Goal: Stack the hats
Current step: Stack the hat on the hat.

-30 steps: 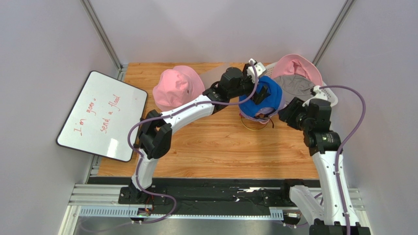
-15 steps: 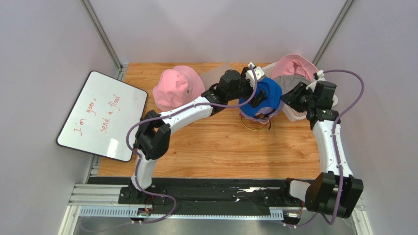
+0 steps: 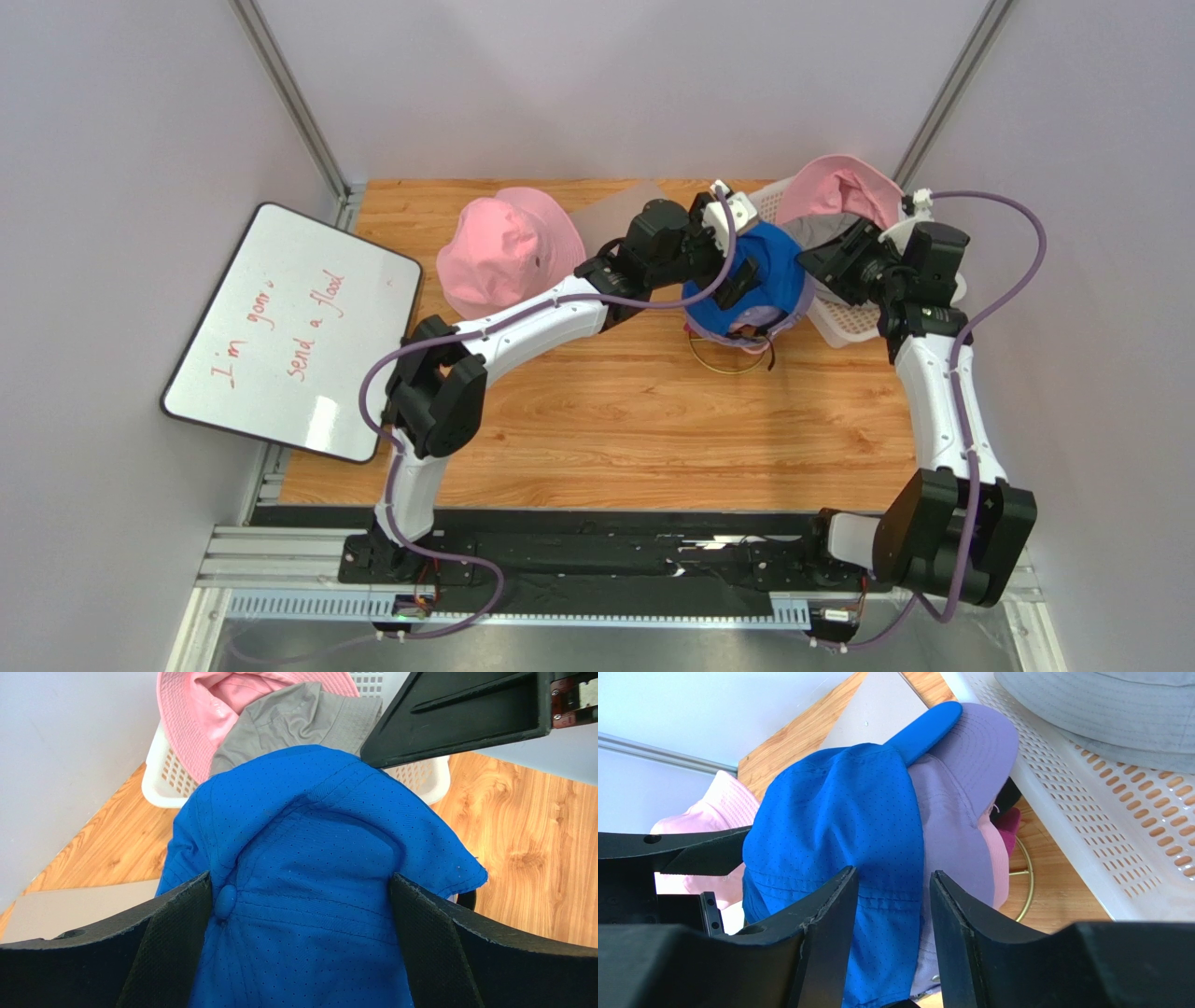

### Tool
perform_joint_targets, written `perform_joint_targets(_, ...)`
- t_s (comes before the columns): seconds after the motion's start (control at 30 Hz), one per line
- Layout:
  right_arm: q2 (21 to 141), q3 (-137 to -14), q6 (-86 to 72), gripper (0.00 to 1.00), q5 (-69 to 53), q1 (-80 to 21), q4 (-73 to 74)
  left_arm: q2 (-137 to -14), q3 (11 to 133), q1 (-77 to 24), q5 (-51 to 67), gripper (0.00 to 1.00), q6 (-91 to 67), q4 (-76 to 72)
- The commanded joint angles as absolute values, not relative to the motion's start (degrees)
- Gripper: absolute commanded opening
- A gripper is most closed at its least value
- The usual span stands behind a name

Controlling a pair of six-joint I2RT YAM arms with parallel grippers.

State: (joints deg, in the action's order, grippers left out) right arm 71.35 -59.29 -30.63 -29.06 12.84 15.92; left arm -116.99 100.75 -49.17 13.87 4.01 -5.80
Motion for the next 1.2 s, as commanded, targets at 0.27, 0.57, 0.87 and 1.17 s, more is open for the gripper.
perform_joint_targets(0.27,74.35,-57.39,-31.82,0.47,-35.51,12.92,9.58,-114.70,100.37,-49.39,13.80,0.96,4.92,-3.08)
perform_joint_targets(0.57,75.41,-57.31,-31.55,0.07,-35.17,12.57,10.71,-114.52,100.81,-49.39,14.24,0.97,4.22,-2.99)
perform_joint_targets(0.87,75.14,-54.24,-31.03,0.00,-27.25,16.78,16.00,-111.98,97.04,-49.39,14.06,0.96,4.22,-4.65)
perform_joint_targets(1.17,75.67,-50.54,-29.71,0.00,-23.56,17.58,16.79,-110.83,95.10,-49.39,13.27,0.97,3.87,-5.62)
